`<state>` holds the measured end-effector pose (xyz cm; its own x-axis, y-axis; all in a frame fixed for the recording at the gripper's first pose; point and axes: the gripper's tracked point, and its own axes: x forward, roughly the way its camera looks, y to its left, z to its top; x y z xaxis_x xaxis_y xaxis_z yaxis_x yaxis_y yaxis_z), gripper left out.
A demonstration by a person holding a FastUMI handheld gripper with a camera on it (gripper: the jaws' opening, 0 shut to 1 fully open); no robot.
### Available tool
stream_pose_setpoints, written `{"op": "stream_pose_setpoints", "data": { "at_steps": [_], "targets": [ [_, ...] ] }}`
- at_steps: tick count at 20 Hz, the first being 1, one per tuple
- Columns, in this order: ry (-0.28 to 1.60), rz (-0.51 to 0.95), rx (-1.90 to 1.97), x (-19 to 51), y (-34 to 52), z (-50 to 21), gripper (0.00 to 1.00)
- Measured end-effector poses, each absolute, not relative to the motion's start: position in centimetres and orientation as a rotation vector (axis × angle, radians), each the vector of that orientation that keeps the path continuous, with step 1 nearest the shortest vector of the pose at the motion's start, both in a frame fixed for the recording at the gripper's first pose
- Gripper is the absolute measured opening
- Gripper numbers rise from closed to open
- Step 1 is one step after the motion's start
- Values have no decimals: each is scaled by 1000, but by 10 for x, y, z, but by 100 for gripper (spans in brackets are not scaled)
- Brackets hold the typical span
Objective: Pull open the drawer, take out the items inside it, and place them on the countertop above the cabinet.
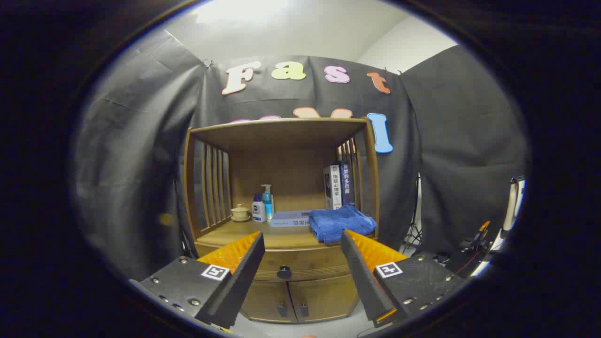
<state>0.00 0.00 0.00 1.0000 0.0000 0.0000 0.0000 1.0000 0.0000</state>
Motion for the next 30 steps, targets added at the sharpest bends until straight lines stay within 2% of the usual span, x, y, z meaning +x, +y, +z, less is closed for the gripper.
{"op": "stream_pose_setpoints", "data": {
  "at_steps": [14,19,23,30],
  "targets": [
    [-6,8,-19,-3,2,9,97],
    [0,28,-24,19,13,1,97],
    [78,15,-62,52,22,-37,97],
    [247,78,20,105,49,-128,98]
  ]
}}
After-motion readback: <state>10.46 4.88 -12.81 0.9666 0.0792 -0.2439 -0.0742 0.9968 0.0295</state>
